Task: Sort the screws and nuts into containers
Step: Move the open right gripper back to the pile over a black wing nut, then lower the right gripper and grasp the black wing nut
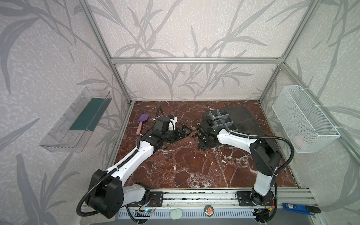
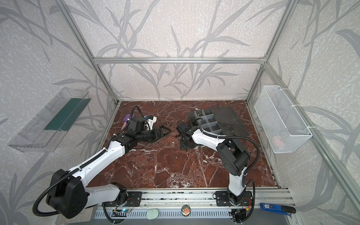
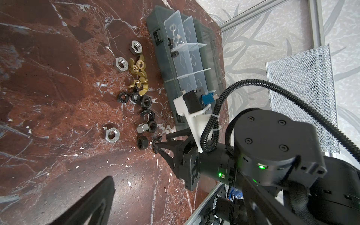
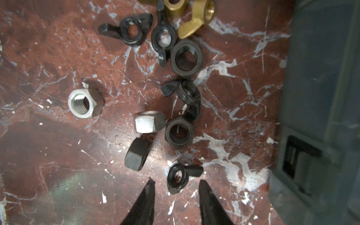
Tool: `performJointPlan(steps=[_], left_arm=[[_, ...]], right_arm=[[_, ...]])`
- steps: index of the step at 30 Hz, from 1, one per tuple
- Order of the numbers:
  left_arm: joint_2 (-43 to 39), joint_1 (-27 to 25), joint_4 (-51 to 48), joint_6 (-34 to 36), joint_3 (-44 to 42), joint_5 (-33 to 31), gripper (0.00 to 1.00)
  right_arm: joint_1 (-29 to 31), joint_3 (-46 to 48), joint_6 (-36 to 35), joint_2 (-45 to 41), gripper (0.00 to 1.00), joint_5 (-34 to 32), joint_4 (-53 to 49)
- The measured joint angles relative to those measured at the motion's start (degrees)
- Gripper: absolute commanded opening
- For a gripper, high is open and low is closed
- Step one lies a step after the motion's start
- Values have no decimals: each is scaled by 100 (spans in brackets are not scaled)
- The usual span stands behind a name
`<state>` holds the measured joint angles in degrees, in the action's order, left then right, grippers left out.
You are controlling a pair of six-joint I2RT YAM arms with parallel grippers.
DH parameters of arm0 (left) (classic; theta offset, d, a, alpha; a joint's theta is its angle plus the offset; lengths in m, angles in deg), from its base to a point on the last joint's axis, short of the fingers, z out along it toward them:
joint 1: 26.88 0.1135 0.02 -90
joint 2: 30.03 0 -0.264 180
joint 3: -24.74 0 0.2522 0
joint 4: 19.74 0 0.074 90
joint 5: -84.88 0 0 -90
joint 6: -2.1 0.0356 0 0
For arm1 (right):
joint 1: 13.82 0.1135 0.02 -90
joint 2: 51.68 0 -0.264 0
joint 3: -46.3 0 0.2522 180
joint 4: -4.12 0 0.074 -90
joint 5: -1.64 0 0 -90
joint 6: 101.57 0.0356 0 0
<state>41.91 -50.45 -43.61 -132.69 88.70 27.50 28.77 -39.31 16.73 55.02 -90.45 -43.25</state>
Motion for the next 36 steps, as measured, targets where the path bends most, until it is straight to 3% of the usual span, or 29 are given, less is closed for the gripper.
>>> performJointPlan(steps=[15, 31, 36], left_arm=[[52, 0, 170, -48, 0, 24, 99], [61, 0, 181, -87, 0, 22, 99], [63, 0, 168, -85, 0, 22, 99]], right_arm=[[0, 155, 42, 129, 22, -96, 85], [0, -446, -546, 592, 15, -481, -162], [-20, -531, -601, 623, 6, -501, -201]])
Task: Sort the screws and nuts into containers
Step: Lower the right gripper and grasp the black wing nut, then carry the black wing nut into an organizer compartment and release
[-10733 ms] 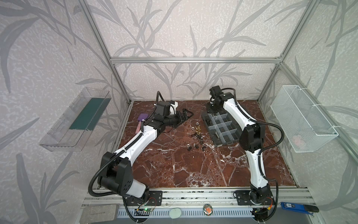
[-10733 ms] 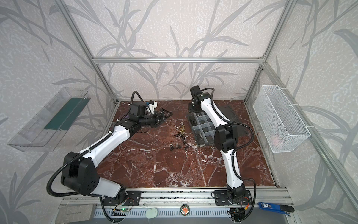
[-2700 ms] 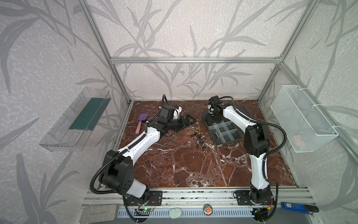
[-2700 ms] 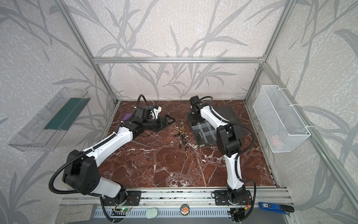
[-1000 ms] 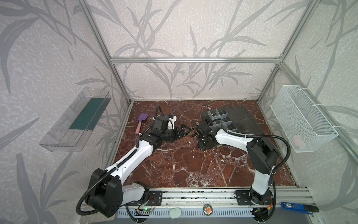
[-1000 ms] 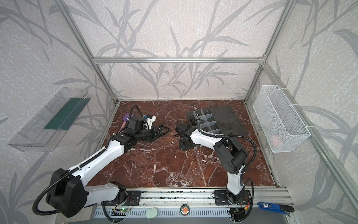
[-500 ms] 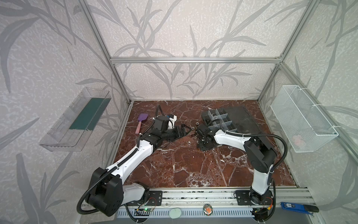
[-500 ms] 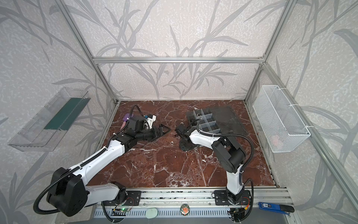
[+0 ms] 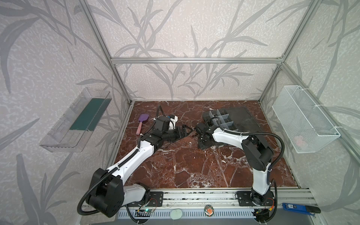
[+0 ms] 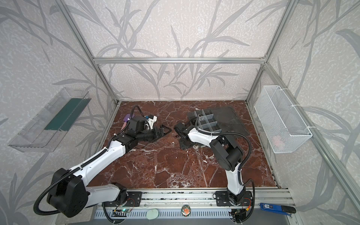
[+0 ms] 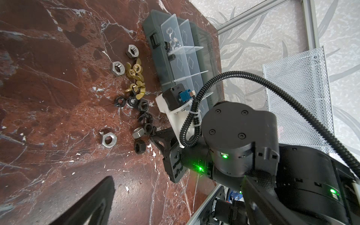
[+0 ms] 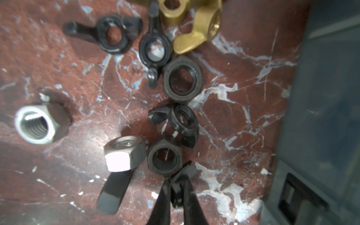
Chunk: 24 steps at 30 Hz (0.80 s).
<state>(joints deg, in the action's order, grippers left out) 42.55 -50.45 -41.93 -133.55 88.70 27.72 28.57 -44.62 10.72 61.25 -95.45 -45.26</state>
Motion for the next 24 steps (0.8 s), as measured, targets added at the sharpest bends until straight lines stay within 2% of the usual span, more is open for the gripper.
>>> performJointPlan(steps=[3, 7, 24], left_arm=[[0, 0, -20, 2, 0, -2, 99], [7, 0, -17, 2, 0, -4, 99], [297, -9, -105, 79, 317, -4, 99]], right_arm=[[-11, -9, -15, 0, 1, 4, -4], [-48, -24, -55, -2, 0, 9, -26], [-483, -522, -214, -354, 0, 258, -286]])
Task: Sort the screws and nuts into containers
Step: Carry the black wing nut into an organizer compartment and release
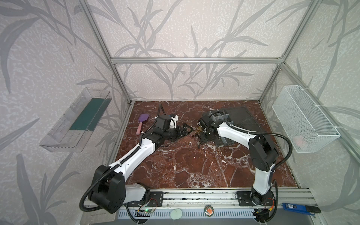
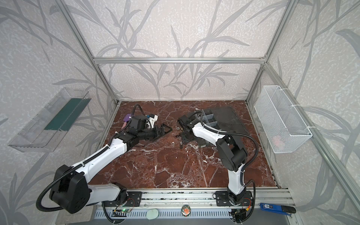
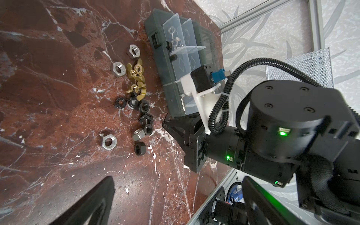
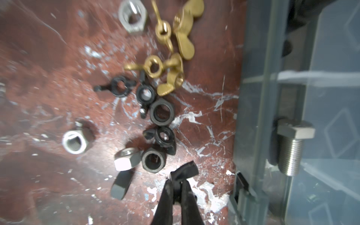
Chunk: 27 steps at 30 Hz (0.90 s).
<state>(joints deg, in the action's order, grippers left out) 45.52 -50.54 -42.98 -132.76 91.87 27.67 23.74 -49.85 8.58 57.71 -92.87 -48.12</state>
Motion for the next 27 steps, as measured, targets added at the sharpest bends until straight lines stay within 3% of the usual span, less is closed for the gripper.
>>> performJointPlan(steps=[15, 27], left_arm=[[1032, -380, -306, 356, 1495, -125, 99], [1657, -636, -540, 588, 2245, -275, 99]], right_arm=[[-1300, -1137, -363, -120, 0, 79, -94], [-2081, -2081, -531, 1075, 0, 455, -214]])
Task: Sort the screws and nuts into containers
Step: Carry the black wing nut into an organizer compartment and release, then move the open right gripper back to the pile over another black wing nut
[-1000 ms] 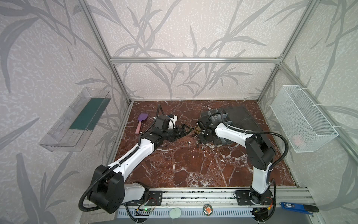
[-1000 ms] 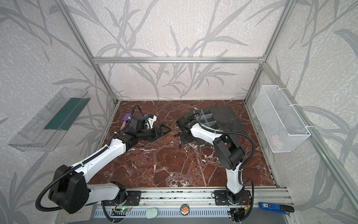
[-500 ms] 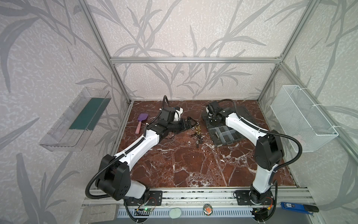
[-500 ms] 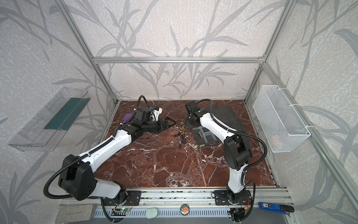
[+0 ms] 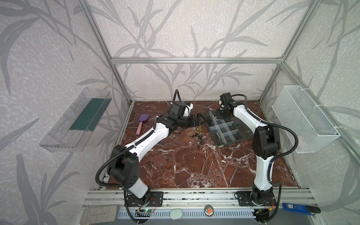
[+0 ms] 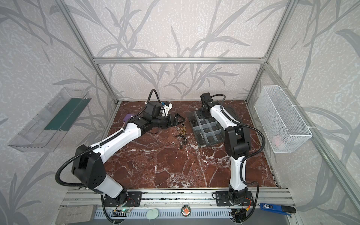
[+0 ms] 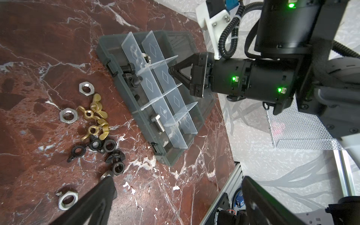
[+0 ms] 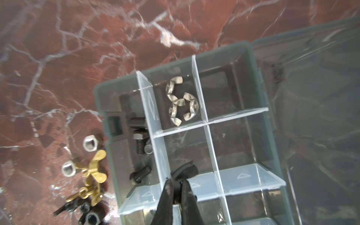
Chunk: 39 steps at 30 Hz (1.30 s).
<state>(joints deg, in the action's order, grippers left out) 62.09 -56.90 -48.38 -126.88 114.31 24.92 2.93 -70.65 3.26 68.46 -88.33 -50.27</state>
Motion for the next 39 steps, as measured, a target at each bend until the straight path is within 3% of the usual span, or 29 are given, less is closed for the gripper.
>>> performJointPlan(steps=[9, 16, 20, 31, 39], left_arm=[[151, 2, -105, 7, 0, -17, 99], [151, 0, -107, 46, 0, -17, 99], [149, 0, -107, 46, 0, -20, 99], [-61, 2, -140, 66, -136, -63, 99], [-503, 101, -238, 127, -439, -151, 99]], right_arm=[[-66, -94, -15, 459, 7, 208, -92], [-66, -111, -33, 476, 25, 247, -127], [-66, -111, -57, 476, 30, 238, -133], [-4, -105, -127, -120, 45, 260, -170], [470, -15, -188, -811, 84, 199, -157]])
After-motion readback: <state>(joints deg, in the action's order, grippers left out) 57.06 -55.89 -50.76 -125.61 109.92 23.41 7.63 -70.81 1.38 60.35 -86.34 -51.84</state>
